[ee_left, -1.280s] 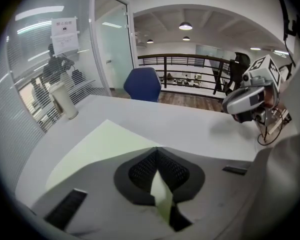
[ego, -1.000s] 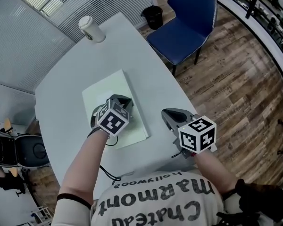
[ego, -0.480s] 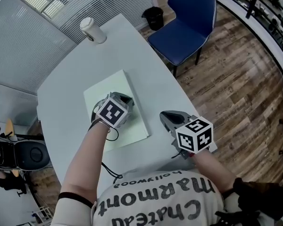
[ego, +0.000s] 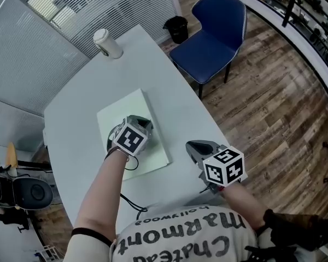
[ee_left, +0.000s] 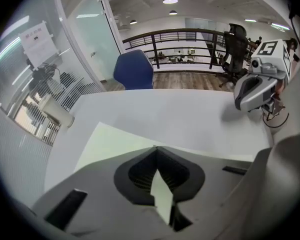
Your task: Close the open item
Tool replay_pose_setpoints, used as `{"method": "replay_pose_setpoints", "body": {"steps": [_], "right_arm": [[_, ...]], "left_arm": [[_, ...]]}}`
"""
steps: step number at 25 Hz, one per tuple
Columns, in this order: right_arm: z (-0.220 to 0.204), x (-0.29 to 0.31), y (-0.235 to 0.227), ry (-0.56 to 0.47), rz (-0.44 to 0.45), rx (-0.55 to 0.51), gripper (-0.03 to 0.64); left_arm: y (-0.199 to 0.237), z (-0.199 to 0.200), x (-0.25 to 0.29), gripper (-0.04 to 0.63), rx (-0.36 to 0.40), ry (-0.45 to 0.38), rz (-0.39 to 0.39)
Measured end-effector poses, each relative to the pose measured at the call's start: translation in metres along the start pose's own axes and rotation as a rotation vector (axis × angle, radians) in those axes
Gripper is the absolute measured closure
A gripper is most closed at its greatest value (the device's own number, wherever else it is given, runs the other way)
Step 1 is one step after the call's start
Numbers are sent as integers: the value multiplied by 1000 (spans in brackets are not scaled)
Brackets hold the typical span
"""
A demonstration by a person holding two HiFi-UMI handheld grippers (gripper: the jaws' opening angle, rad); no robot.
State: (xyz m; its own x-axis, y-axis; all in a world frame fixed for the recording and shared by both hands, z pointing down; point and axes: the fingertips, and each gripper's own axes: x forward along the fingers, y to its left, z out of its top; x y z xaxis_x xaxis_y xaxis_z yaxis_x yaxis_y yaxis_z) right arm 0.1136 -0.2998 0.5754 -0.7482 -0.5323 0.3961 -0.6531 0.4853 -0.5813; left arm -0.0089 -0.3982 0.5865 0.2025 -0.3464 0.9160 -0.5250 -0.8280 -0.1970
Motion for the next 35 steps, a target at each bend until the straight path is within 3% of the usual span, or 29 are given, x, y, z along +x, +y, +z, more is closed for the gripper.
{"method": "replay_pose_setpoints", "body": {"steps": [3, 7, 10, 13, 15, 17, 19, 20, 24, 27, 29, 32, 35], "right_arm": [[-12, 0, 0, 22, 5, 20, 614], [-7, -2, 5, 20, 5, 10, 614], [-7, -7, 9, 34, 0, -6, 614], [-5, -15, 16, 34, 0, -23, 614], [1, -21, 21, 20, 1, -40, 614], [4, -30, 27, 1, -12, -51, 614], [7, -41, 38, -14, -20, -71, 614], [10, -47, 46, -19, -14, -91, 614], [15, -87, 86, -66, 40, -209, 614], [-4, -126, 109, -89, 55, -273, 615], [-21, -149, 114, -73, 33, -307, 615], [-41, -170, 131, -36, 37, -328, 615], [-58, -189, 153, -38, 49, -346, 615]], "left_arm": [[0, -2, 0, 589, -2, -13, 36], [7, 5, 0, 591, 67, -30, 88], [19, 9, -10, 592, 15, -112, 188], [14, 12, -46, 591, -213, -333, 246], [-6, 13, -85, 592, -414, -523, 189], [-43, 5, -134, 592, -606, -722, 70], [-83, -17, -187, 592, -715, -888, 11], [-100, -35, -208, 594, -736, -928, 41], [-166, -136, -247, 594, -849, -865, 314], [-227, -188, -262, 594, -969, -834, 372], [-265, -206, -280, 594, -1022, -858, 428], [-307, -219, -321, 594, -1019, -914, 504], [-341, -232, -343, 594, -992, -916, 542]]}}
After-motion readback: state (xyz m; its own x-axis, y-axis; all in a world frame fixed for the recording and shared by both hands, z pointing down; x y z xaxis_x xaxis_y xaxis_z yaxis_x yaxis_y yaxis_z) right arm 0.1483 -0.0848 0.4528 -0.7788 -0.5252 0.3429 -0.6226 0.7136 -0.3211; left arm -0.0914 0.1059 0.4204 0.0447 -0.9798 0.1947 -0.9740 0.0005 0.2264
